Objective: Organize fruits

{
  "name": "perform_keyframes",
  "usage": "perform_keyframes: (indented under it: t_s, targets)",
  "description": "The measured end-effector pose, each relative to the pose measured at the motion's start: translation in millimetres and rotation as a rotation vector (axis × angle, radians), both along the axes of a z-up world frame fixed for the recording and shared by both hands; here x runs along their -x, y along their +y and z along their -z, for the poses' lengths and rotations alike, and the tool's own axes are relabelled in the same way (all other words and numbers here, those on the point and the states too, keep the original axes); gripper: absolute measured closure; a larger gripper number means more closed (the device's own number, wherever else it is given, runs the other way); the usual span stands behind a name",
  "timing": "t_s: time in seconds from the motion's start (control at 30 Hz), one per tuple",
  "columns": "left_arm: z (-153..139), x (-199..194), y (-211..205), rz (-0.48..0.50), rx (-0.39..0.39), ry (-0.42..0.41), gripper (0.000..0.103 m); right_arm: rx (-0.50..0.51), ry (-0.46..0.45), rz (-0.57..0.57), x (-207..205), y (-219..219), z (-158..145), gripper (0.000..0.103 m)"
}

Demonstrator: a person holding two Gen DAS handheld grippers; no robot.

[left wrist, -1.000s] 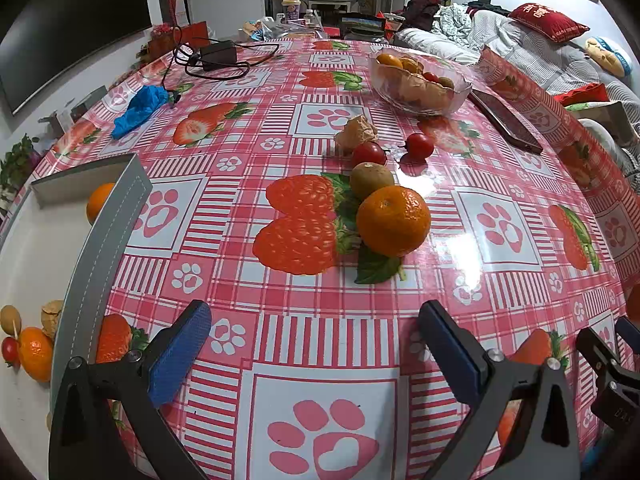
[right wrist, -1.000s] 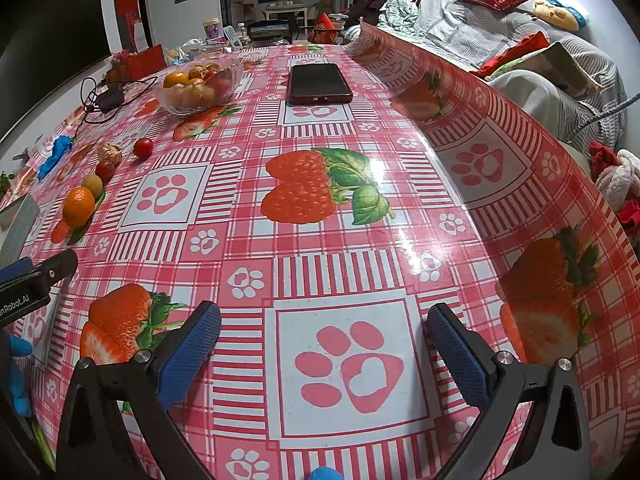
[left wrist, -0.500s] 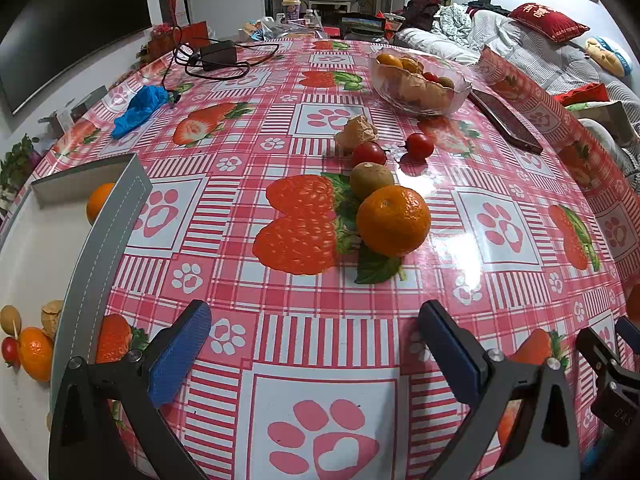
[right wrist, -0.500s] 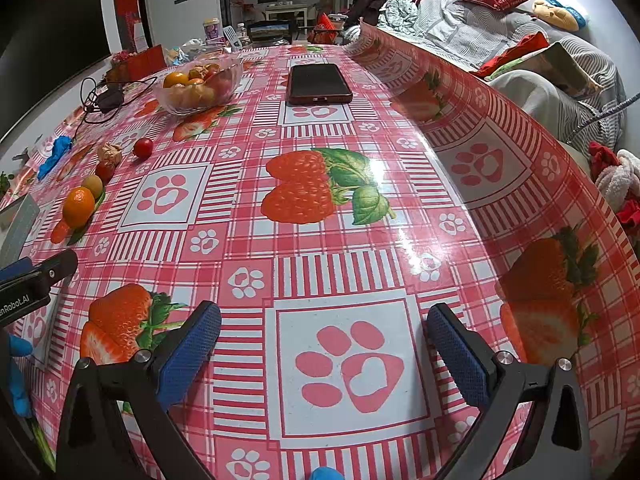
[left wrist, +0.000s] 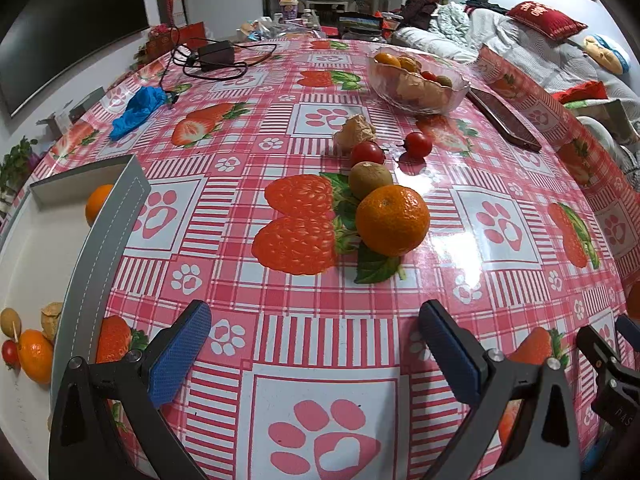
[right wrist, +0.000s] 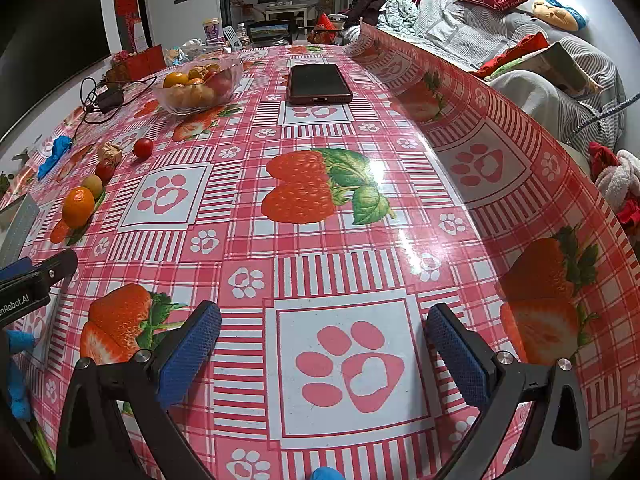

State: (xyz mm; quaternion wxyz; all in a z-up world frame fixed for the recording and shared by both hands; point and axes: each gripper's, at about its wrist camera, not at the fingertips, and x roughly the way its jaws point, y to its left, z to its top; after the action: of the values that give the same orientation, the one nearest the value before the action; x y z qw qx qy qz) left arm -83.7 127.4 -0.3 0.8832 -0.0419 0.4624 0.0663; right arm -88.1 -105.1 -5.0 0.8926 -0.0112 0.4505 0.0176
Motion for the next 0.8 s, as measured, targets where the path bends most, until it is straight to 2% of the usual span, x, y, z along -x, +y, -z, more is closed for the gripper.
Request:
perform_keyframes:
  t_s: [0.13, 0.17, 0.27, 0.33, 0.43, 0.47, 0.6, 0.63, 0.77, 0.8]
  targets:
    - [-2.8, 0.9, 0.4, 0.032, 0.015, 0.049, 0.001, 0.000, 0.000, 0.000, 0.2, 0.0, -0.1, 0.000]
    - [-5.3, 2.0, -0.4, 0.039, 0.025, 0.050, 0.005, 0.000, 0.000, 0.000, 0.0, 0.1, -0.1, 0.000]
    - [-23.3, 3.2, -4.1, 0.067, 0.053, 0.011, 0.006, 0.000, 0.000, 0.000, 0.4, -0.1, -0.1, 0.000]
    - [-34.9, -4.4, -11.7, 0.096, 0.033, -0.009, 0.006, 0.000, 0.000, 0.000, 0.2, 0.1, -0.1, 0.000]
    - [-34.3, -25.6, -22.9, 0.120, -0.011, 0.031, 0.007, 0.000, 0.000, 0.000, 0.1, 0.1, -0.1, 0.000]
    - [-31.5, -31.8, -24.3, 0.120, -0.006, 0.043, 0.011, 0.000, 0.000, 0.000, 0.0, 0.2, -0.1, 0.000]
    - [-14.7, -53.5, -23.7, 0.103, 0.061, 0.125, 0.041, 0.000, 0.000, 0.000, 0.5, 0.0, -0.2, 0.000]
    - [-14.1, -54.6, -23.8, 0.092, 0.052, 0.114, 0.041, 0.000, 0.000, 0.000, 0.0, 0.2, -0.2, 0.000]
    - [-14.3, -58.3, -23.5, 0.100, 0.059, 0.109, 0.061, 0.000, 0.000, 0.000, 0.5, 0.1, -0.2, 0.000]
    - [-14.5, -57.7, -22.1, 0.101, 0.067, 0.109, 0.061, 0.000, 0.000, 0.000, 0.0, 0.2, -0.2, 0.000]
